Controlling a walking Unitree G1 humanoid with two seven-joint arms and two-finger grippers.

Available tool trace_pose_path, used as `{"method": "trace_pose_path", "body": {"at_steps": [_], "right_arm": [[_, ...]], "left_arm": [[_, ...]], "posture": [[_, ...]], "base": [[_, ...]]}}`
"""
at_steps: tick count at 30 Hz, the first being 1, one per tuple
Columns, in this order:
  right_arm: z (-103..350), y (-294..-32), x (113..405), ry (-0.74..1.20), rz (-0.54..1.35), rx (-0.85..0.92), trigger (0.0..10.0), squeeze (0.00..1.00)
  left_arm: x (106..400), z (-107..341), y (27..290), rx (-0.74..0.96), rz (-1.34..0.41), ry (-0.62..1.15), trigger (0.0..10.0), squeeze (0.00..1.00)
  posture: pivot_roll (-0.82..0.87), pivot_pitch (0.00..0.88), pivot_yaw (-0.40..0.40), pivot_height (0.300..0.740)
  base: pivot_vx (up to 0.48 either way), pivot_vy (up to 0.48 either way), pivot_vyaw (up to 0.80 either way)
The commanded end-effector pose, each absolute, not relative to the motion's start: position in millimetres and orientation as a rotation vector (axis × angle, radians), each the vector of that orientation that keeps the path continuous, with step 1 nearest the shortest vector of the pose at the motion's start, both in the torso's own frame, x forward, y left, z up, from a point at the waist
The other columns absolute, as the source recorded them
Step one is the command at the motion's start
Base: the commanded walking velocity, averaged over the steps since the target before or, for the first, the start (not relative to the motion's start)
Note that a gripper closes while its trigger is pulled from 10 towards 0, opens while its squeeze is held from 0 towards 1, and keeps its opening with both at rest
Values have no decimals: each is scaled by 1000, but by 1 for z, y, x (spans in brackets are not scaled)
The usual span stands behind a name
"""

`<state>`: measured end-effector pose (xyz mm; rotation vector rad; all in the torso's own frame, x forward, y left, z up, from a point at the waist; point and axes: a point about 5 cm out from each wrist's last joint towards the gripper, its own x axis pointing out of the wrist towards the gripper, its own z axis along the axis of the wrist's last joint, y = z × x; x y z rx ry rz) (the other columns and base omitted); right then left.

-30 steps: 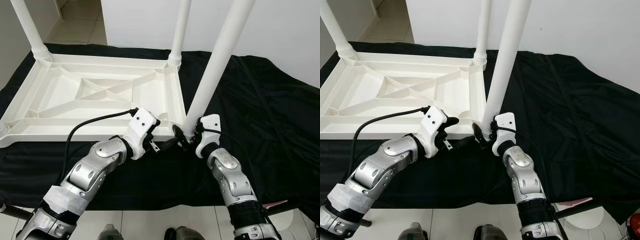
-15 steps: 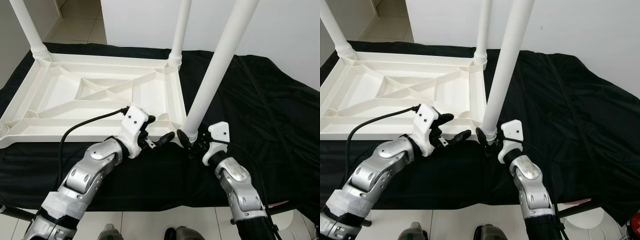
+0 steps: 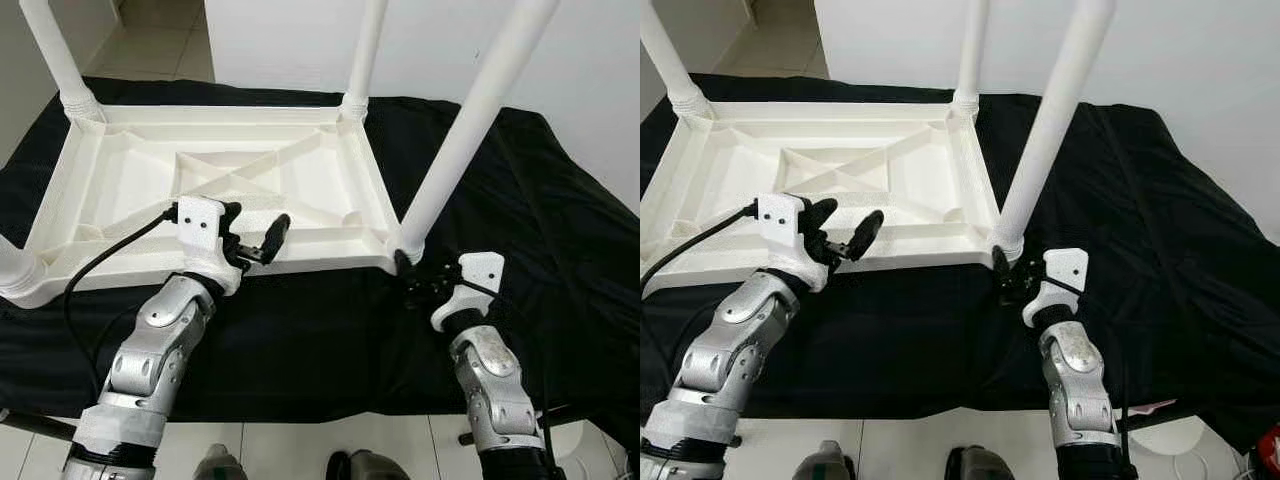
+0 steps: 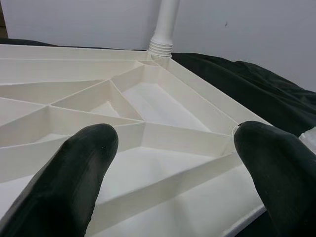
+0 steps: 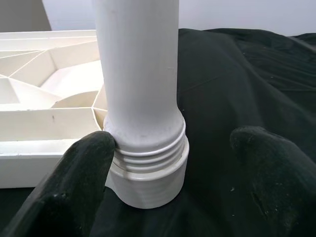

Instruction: Building children table

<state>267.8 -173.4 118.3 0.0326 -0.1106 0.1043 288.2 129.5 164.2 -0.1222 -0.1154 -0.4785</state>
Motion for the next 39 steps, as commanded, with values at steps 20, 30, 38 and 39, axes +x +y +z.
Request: {"method": "trace_pose_path", "body": {"at_steps": [20,30,38,39], "right_arm": [[124,-175,260,-167,128,21,10000,0],[132,-151,259,-205,134,14,10000,0],[131,-145,255,-207,164,13,10000,0],[132,-144,255,-208,162,12,10000,0]], "left_arm": [[288,163,127,-99,-484,-137,10000,0],[287,166,119,-133,-450,-160,10000,0],[289,168,126,-166,-368,-190,10000,0],[288,168,126,-155,-375,-193,10000,0]], "posture": [[59,69,-53,740],[57,72,-51,740],[54,77,-48,740],[54,77,-48,740]], "base": [[0,0,0],[0,0,0],[0,0,0],[0,0,0]]}}
